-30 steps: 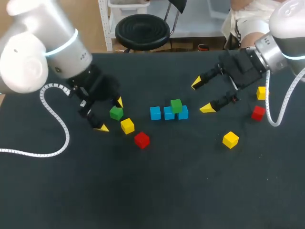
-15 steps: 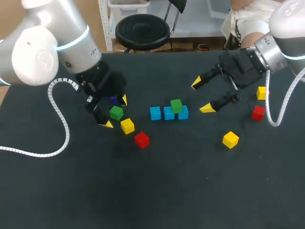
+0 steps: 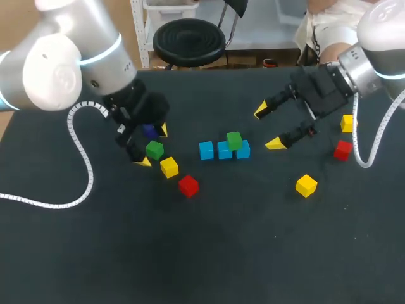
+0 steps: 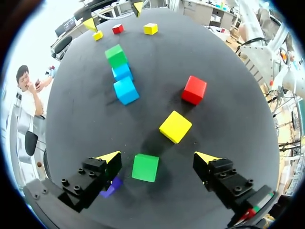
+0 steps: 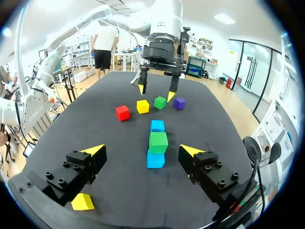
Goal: Place the blue cubes, place green cubes on the blue cubes, place the yellow cubes on the green cubes, then place the red cubes on the yellow cubes, and place purple cube on the red cubes.
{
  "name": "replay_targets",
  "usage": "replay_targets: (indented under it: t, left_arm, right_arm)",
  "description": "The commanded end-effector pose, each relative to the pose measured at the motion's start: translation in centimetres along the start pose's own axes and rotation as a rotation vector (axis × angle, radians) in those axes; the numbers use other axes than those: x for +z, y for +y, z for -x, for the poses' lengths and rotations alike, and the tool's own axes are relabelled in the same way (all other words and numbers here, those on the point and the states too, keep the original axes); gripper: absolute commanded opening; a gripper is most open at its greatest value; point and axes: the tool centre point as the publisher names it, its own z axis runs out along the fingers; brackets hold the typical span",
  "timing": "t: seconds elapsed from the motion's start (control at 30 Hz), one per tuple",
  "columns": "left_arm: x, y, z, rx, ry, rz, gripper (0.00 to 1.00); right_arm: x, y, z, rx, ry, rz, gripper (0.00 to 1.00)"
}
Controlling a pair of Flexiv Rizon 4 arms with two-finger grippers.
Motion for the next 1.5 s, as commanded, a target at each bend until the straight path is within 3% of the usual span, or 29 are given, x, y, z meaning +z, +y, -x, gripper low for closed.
replay_targets:
  t: [0.03,0.83,1.5]
  left_arm:
    - [0.1,0.2,-0.3,-0.013,0.006,-0.007,1.0]
    - [0.5,0.8,-2.3,-0.112,0.032,-0.017,1.0]
    - [1.0,1.7,-2.2,-0.152,0.043,-0.041,1.0]
  right_arm:
    - [0.0,0.0,0.0,-0.001,-0.001,-0.001,1.0]
    - [0.0,0.0,0.0,-0.001,-0.001,-0.001,1.0]
    - [0.0,0.0,0.0,-0.001,-0.001,-0.001,1.0]
